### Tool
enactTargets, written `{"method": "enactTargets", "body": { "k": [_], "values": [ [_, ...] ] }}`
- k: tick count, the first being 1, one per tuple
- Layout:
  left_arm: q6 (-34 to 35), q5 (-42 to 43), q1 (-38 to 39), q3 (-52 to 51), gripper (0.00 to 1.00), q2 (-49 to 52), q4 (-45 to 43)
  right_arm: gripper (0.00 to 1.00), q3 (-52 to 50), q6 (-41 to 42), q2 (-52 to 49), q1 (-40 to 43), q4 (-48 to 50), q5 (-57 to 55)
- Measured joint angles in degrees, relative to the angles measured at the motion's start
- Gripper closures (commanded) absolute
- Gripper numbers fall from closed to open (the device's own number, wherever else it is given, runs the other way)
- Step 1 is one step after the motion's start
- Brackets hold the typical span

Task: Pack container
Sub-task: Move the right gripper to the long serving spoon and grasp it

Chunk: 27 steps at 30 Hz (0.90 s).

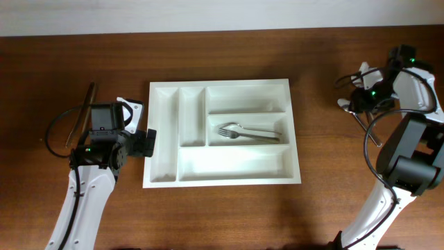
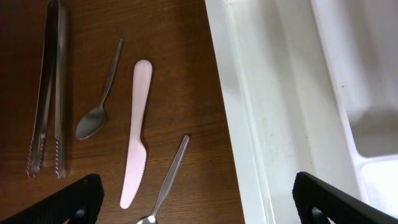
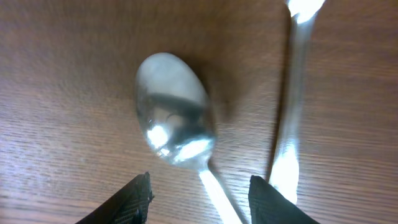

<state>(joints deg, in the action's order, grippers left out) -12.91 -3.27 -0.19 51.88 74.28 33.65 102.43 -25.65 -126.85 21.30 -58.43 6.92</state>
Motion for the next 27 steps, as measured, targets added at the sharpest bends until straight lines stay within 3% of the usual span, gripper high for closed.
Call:
{"method": "enactTargets", "body": {
  "k": [7, 19, 27],
  "values": [
    [0.0, 0.0, 0.0, 0.0, 0.01, 0.0, 0.0, 0.53, -6.1, -1.2, -0.3, -0.7, 3.7, -2.0],
    [0.0, 0.0, 0.0, 0.0, 0.01, 0.0, 0.0, 0.96, -8.0, -1.2, -0.2, -0.7, 5.9, -2.6],
    [0.0, 0.0, 0.0, 0.0, 0.01, 0.0, 0.0, 0.96, -8.1, 0.6, 0.0, -0.9, 6.0, -2.6]
  ]
}}
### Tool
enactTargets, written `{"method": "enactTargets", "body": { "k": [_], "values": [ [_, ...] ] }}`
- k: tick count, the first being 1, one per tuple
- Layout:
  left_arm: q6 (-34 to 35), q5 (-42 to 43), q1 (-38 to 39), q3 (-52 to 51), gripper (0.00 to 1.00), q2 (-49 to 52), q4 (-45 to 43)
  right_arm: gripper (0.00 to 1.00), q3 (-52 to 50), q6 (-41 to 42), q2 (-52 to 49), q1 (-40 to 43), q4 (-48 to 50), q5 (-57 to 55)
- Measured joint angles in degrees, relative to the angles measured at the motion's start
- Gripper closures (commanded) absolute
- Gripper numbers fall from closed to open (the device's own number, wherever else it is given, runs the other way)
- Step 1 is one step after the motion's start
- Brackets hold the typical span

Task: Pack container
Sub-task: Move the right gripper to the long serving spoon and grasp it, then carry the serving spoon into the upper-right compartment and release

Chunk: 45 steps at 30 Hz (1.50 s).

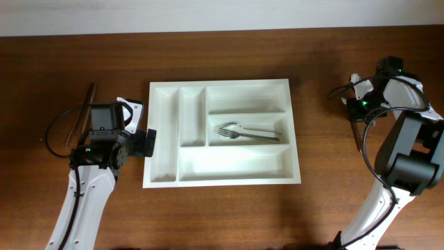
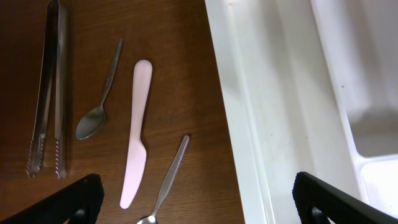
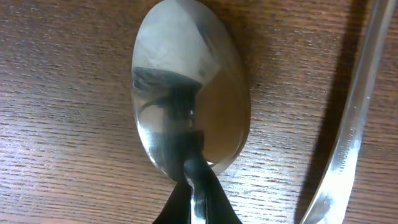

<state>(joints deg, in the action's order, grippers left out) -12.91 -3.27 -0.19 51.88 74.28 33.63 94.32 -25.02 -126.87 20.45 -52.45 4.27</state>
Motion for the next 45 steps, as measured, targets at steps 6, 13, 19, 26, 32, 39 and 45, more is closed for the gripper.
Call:
{"method": "enactTargets", "body": {
  "k": [6, 13, 19, 26, 32, 39, 45],
  "values": [
    [0.0, 0.0, 0.0, 0.0, 0.01, 0.0, 0.0, 0.96, 3.0, 2.4, 0.0, 0.0, -5.5, 1.0],
    [0.0, 0.0, 0.0, 0.0, 0.01, 0.1, 0.0, 0.96, 20.4, 3.6, 3.7, -4.6, -17.0, 5.8],
    [0.0, 0.0, 0.0, 0.0, 0.01, 0.1, 0.0, 0.96, 28.3, -0.8, 11.9, -18.9, -18.9, 7.4],
    [0.0, 0.0, 0.0, 0.0, 0.01, 0.1, 0.0, 0.96, 28.5, -18.1, 8.0, -33.1, -19.0, 7.0],
    [0.0, 0.0, 0.0, 0.0, 0.01, 0.1, 0.0, 0.96, 28.0, -35.7, 0.0, -36.1, -17.4, 5.7],
    [0.0, 0.0, 0.0, 0.0, 0.01, 0.1, 0.0, 0.96, 27.9, -45.4, -4.3, -36.5, -11.8, 5.8],
    [0.0, 0.0, 0.0, 0.0, 0.01, 0.1, 0.0, 0.96, 27.9, -47.0, -4.7, -36.8, -11.8, 9.4]
  ]
}}
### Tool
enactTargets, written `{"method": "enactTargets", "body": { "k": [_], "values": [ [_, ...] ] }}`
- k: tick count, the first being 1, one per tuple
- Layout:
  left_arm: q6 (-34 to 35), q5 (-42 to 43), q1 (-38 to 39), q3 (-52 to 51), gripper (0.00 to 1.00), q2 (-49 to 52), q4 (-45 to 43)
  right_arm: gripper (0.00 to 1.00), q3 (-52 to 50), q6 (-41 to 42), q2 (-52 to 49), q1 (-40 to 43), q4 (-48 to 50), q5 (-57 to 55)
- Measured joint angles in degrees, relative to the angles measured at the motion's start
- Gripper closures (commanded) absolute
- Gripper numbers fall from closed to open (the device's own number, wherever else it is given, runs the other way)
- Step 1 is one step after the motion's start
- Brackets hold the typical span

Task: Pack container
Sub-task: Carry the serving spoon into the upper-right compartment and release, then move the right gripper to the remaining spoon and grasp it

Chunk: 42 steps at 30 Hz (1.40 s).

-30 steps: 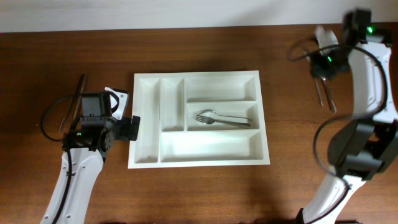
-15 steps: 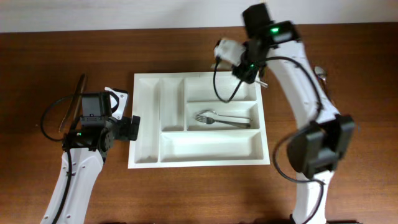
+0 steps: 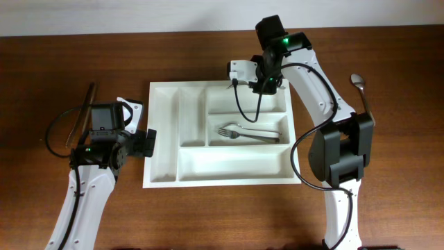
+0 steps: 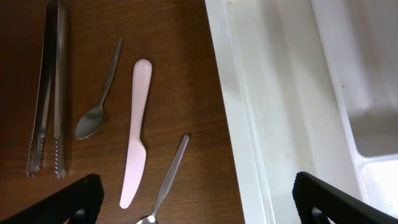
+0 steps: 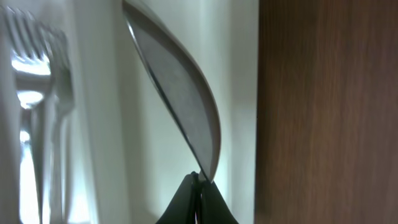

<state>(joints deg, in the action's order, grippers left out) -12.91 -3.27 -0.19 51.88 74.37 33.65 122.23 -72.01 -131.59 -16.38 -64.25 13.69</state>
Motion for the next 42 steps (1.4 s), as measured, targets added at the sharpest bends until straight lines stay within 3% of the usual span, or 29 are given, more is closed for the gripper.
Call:
{"method": "enactTargets", "body": {
  "k": [19, 24, 25, 28, 31, 37, 42],
  "values": [
    [0.0, 0.0, 0.0, 0.0, 0.01, 0.0, 0.0, 0.9, 0.0, 2.0, -2.2, -2.6, -1.7, 1.9],
    [0.0, 0.0, 0.0, 0.0, 0.01, 0.0, 0.0, 0.9, 0.0, 7.0, -2.2, -2.5, -1.2, 1.9],
    [0.0, 0.0, 0.0, 0.0, 0.01, 0.0, 0.0, 0.88, 0.2, 8.9, -2.2, -2.4, -1.2, 1.9],
    [0.0, 0.0, 0.0, 0.0, 0.01, 0.0, 0.0, 0.69, 2.4, 15.9, -2.2, -1.4, -1.5, 1.8],
    [0.0, 0.0, 0.0, 0.0, 0.01, 0.0, 0.0, 0.52, 7.4, 25.8, -1.7, 2.5, -1.6, 1.7],
    [0.0, 0.0, 0.0, 0.0, 0.01, 0.0, 0.0, 0.52, 15.6, 45.4, 2.6, 21.2, -0.9, 1.8],
    [0.0, 0.0, 0.0, 0.0, 0.01, 0.0, 0.0, 0.46, 13.9, 53.0, 3.6, 37.1, -0.9, 0.8]
  ]
}}
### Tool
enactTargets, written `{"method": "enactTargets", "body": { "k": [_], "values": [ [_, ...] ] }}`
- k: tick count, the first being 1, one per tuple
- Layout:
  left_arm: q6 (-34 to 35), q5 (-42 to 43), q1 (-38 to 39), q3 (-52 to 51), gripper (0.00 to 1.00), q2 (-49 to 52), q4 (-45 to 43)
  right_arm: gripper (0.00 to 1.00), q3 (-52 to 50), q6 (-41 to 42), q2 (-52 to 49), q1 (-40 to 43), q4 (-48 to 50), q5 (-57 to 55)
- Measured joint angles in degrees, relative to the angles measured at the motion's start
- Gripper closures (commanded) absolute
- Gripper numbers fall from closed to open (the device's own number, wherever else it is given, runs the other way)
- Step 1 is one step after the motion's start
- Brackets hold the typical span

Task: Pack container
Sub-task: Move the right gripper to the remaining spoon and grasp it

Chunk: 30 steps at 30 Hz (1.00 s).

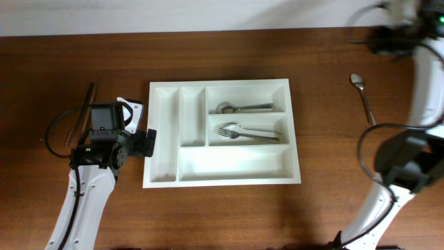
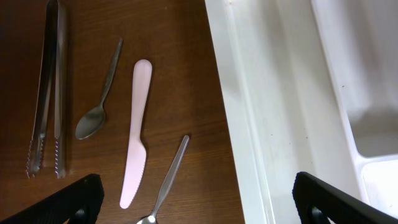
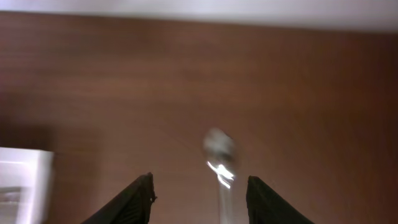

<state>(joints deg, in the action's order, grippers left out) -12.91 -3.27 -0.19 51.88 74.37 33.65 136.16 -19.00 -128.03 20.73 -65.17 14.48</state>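
Observation:
The white cutlery tray [image 1: 165, 173] sits mid-table. A spoon [image 1: 243, 107] lies in its upper right compartment and forks [image 1: 251, 132] in the one below. One more spoon [image 1: 362, 94] lies on the wood at the right; the blurred right wrist view shows this spoon [image 3: 221, 163]. My right gripper [image 1: 388, 40] [image 3: 199, 199] is open and empty, up at the far right. My left gripper [image 1: 142, 142] [image 2: 196, 205] is open beside the tray's left wall [image 2: 249, 124], over a pink knife [image 2: 137, 155], a small spoon [image 2: 99, 93] and another spoon's handle [image 2: 171, 174].
Metal tongs [image 2: 50, 87] lie at the far left, parallel to the tray; these tongs [image 1: 84, 111] also show beside the left arm. The tray's two long left slots and its wide bottom slot hold nothing. A pale wall runs along the table's far edge.
My right gripper was shut on a spoon over the tray's upper right compartment. That spoon now lies in the compartment, and the gripper is open at the far right. The left arm is unchanged.
My right gripper stood open over a spoon at the table's right side, then was shut on it. Later it held the spoon over the tray. Now the spoon lies in the upper right compartment and the gripper is open again. The left arm never moved.

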Motion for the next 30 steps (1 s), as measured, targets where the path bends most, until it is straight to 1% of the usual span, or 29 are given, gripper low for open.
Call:
{"method": "enactTargets", "body": {
  "k": [2, 4, 7, 13, 23, 26, 30],
  "values": [
    [0.0, 0.0, 0.0, 0.0, 0.01, 0.0, 0.0, 0.45, -2.4, 1.5, -0.6, 3.9, -0.1, -0.2],
    [0.0, 0.0, 0.0, 0.0, 0.01, 0.0, 0.0, 0.45, -4.9, 2.5, -1.6, 6.0, 0.3, -0.3],
    [0.0, 0.0, 0.0, 0.0, 0.01, 0.0, 0.0, 0.41, -9.0, 3.2, -3.4, 6.7, 2.8, -1.1],
    [0.0, 0.0, 0.0, 0.0, 0.01, 0.0, 0.0, 0.41, -16.6, 3.6, -7.5, 6.3, 7.9, -3.4],
    [0.0, 0.0, 0.0, 0.0, 0.01, 0.0, 0.0, 0.42, -17.6, -0.4, -10.4, 4.4, 9.6, -4.1],
    [0.0, 0.0, 0.0, 0.0, 0.01, 0.0, 0.0, 0.5, -17.6, -0.8, -10.8, 3.1, 9.2, -4.2],
    [0.0, 0.0, 0.0, 0.0, 0.01, 0.0, 0.0, 0.51, -17.6, -1.0, -11.7, 1.2, 8.6, -6.9]
  ]
}}
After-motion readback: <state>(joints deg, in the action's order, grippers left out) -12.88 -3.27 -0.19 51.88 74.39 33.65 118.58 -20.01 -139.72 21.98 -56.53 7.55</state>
